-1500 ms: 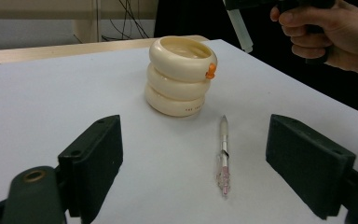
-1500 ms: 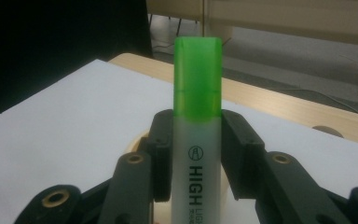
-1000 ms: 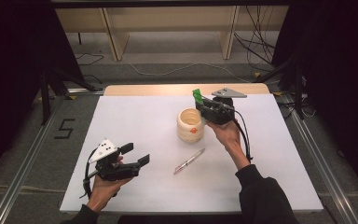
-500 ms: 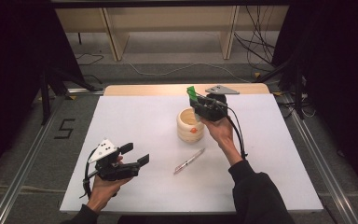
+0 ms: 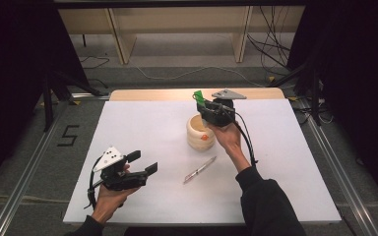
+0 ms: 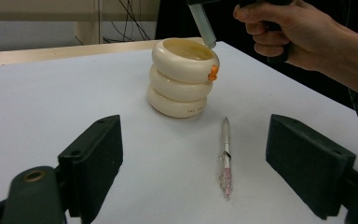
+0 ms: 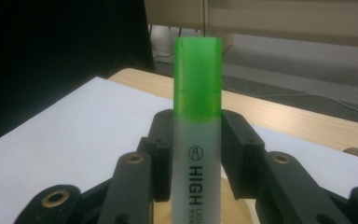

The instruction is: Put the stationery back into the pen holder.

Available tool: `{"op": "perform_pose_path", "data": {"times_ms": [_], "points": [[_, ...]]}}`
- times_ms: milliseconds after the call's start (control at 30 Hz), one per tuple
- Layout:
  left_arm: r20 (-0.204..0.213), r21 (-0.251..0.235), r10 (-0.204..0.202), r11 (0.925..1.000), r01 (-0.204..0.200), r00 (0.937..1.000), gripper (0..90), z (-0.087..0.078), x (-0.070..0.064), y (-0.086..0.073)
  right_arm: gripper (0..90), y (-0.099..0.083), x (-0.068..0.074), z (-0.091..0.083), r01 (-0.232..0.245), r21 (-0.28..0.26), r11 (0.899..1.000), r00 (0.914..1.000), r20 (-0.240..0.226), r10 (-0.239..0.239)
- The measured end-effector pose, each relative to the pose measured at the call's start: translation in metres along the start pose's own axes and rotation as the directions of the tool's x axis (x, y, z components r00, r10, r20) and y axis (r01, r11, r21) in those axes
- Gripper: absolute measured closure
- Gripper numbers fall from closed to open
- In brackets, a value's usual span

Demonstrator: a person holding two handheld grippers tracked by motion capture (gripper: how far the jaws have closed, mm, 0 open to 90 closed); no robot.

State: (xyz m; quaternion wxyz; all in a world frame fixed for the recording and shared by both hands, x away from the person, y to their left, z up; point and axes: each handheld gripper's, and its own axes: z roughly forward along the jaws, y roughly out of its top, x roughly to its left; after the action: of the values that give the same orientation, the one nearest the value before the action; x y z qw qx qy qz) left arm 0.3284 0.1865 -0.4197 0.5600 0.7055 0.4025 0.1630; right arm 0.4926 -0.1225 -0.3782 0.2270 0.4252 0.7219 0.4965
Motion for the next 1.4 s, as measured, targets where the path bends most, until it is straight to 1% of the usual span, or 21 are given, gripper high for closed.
{"op": "perform_pose_path", "data": {"times_ms": [100, 267, 300, 467, 567, 633, 700, 800, 867, 967, 1100, 1400], "points": [[0.001, 0.003, 0.003, 1.0000, -0.003, 1.0000, 18.7, 0.000, 0.000, 0.000, 67.2, -0.001, 0.000, 0.001, -0.007, 0.001, 1.000, 1.0000, 0.001, 0.007], [0.000, 0.003, 0.003, 1.0000, -0.003, 1.0000, 18.7, 0.000, 0.000, 0.000, 67.2, -0.002, 0.001, 0.004, -0.003, -0.002, 1.000, 1.0000, 0.005, 0.003], [0.001, 0.003, 0.003, 1.0000, -0.003, 1.0000, 18.7, 0.000, 0.000, 0.000, 67.2, -0.002, 0.001, 0.005, -0.010, 0.000, 1.000, 0.9999, 0.002, 0.010], [0.001, 0.003, 0.004, 1.0000, -0.004, 1.0000, 18.7, 0.000, 0.000, 0.000, 67.2, -0.005, 0.003, 0.009, -0.002, 0.002, 1.000, 1.0000, 0.007, 0.002], [0.001, 0.003, 0.003, 1.0000, -0.003, 1.0000, 18.7, 0.000, 0.000, 0.000, 67.2, -0.006, 0.004, 0.010, -0.007, 0.006, 1.000, 1.0000, 0.005, 0.007], [0.001, 0.003, 0.004, 1.0000, -0.004, 1.0000, 18.7, 0.000, 0.000, 0.000, 67.2, -0.006, 0.005, 0.011, 0.002, 0.004, 1.000, 1.0000, 0.006, -0.002], [0.002, 0.003, 0.003, 1.0000, -0.003, 1.0000, 18.7, 0.000, 0.000, 0.000, 67.2, -0.007, 0.006, 0.012, -0.004, 0.009, 1.000, 1.0000, 0.007, 0.003], [0.002, 0.003, 0.003, 1.0000, -0.003, 1.0000, 18.7, -0.001, 0.000, 0.000, 67.1, -0.009, 0.006, 0.013, 0.000, 0.007, 1.000, 1.0000, 0.003, 0.000], [0.002, 0.002, 0.004, 1.0000, -0.004, 1.0000, 18.7, -0.001, 0.000, 0.000, 67.2, -0.010, 0.006, 0.013, -0.007, 0.009, 1.000, 1.0000, 0.004, 0.007], [0.002, 0.003, 0.003, 1.0000, -0.003, 1.0000, 18.7, -0.001, 0.000, 0.000, 67.1, -0.012, 0.005, 0.014, -0.002, 0.013, 1.000, 1.0000, 0.007, 0.001], [0.001, 0.003, 0.003, 1.0000, -0.003, 1.0000, 18.7, 0.000, 0.000, -0.001, 67.1, -0.015, 0.004, 0.015, -0.008, 0.008, 1.000, 1.0000, 0.006, 0.008], [0.001, 0.003, 0.002, 1.0000, -0.002, 1.0000, 18.7, 0.000, 0.000, -0.001, 67.0, -0.021, 0.003, 0.016, -0.013, 0.016, 1.000, 0.9998, 0.013, 0.012]]}}
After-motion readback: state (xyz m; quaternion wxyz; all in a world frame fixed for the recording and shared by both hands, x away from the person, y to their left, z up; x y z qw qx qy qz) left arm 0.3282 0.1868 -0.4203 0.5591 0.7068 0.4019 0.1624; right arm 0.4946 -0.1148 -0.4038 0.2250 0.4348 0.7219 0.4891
